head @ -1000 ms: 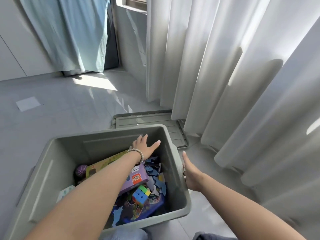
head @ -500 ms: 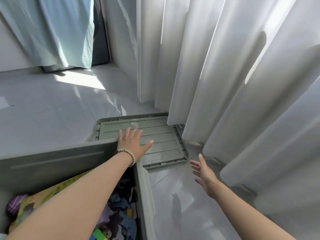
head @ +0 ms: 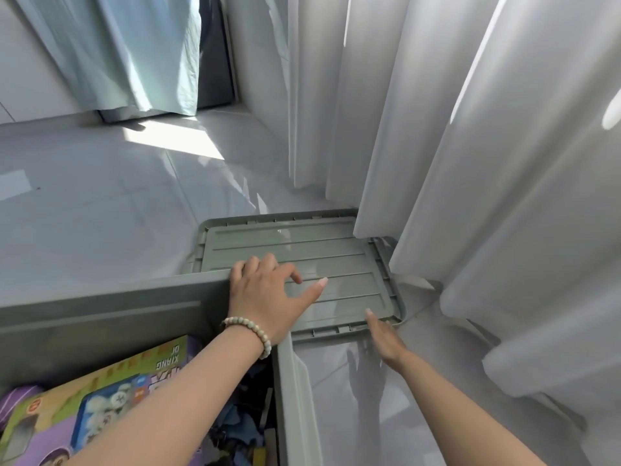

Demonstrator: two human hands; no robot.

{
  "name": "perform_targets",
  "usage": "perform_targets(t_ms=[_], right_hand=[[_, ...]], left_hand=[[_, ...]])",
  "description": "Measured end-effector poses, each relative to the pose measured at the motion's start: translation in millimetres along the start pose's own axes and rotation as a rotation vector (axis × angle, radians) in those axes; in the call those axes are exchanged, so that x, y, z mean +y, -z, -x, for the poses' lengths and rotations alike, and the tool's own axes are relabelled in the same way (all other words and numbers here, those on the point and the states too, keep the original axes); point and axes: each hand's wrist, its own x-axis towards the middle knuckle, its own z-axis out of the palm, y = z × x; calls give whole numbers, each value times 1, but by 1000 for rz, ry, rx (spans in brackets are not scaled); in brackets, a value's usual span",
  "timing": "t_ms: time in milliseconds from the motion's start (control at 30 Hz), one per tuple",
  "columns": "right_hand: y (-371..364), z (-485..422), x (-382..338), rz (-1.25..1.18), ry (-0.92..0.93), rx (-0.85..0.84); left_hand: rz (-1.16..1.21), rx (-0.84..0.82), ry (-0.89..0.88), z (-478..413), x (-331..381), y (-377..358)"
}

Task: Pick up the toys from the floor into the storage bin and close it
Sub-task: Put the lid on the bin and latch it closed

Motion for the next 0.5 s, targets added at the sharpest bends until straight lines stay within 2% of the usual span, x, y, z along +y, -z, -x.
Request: perform_targets(t_ms=[100, 267, 500], right_hand=[[1, -5, 6, 53, -6, -14], [2, -1, 6, 340, -67, -3], [-27, 38, 26, 473, 118, -28]], left_hand=[[-2, 37, -9, -1, -1, -3], [0, 48, -9, -3, 2, -3], [2, -5, 3, -1, 3, 1]])
